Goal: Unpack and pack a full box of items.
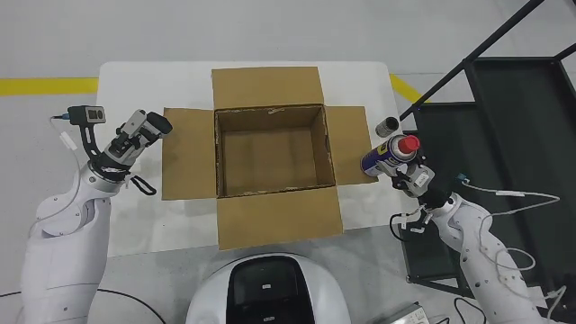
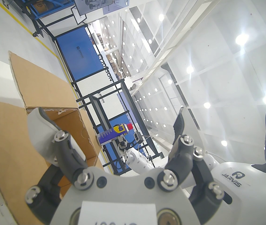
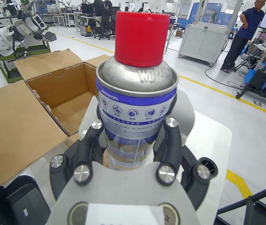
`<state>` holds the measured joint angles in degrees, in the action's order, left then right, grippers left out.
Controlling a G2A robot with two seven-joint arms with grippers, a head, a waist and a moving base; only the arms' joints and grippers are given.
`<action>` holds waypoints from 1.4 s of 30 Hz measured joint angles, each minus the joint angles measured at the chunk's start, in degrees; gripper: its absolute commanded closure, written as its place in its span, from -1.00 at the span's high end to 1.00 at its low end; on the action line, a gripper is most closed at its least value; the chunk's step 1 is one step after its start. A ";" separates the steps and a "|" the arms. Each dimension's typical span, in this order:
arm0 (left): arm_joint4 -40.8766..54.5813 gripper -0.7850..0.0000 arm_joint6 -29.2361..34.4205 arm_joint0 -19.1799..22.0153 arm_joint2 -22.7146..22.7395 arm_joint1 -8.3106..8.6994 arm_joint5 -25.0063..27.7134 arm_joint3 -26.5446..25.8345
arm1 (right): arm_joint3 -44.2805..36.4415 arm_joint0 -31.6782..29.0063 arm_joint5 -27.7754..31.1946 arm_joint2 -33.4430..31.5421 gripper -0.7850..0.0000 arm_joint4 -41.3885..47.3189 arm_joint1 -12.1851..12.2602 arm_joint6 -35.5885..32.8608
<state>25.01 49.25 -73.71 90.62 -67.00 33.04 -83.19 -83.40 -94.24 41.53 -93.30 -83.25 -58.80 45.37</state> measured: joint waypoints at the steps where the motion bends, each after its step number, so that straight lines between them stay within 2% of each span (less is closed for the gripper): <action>1: 0.00 1.00 0.00 0.00 0.00 0.00 0.00 0.00 | 0.00 0.00 0.00 0.00 -1.00 0.00 0.00 0.00; 6: 0.00 1.00 0.00 0.00 0.00 0.00 0.00 0.00 | 0.52 -1.23 -1.46 -0.99 -1.00 3.45 -0.17 1.35; 11: 0.00 1.00 0.00 0.00 0.00 0.00 0.00 0.00 | 3.78 -4.51 -1.19 -3.02 -1.00 5.74 -0.17 7.78; 15: 0.00 1.00 0.00 0.00 0.00 0.00 0.00 0.00 | 8.02 -5.29 -2.78 -2.15 -1.00 5.48 -0.50 11.52; 23: 0.00 1.00 0.00 0.00 0.00 0.00 0.00 0.00 | 20.02 -0.44 -11.59 4.99 -1.00 3.59 -2.29 16.47; 35: 0.00 1.00 0.00 0.00 0.00 0.00 0.00 0.00 | 34.84 6.54 -24.58 11.72 -1.00 -0.46 -4.52 23.30; 42: 0.00 1.00 0.00 0.00 0.00 0.00 0.00 0.00 | 40.31 10.30 -26.58 13.36 -1.00 0.54 -5.46 25.77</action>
<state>25.01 49.25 -73.71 90.62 -67.00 33.04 -83.19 -43.09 -83.94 14.95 -79.94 -82.71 -64.25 71.14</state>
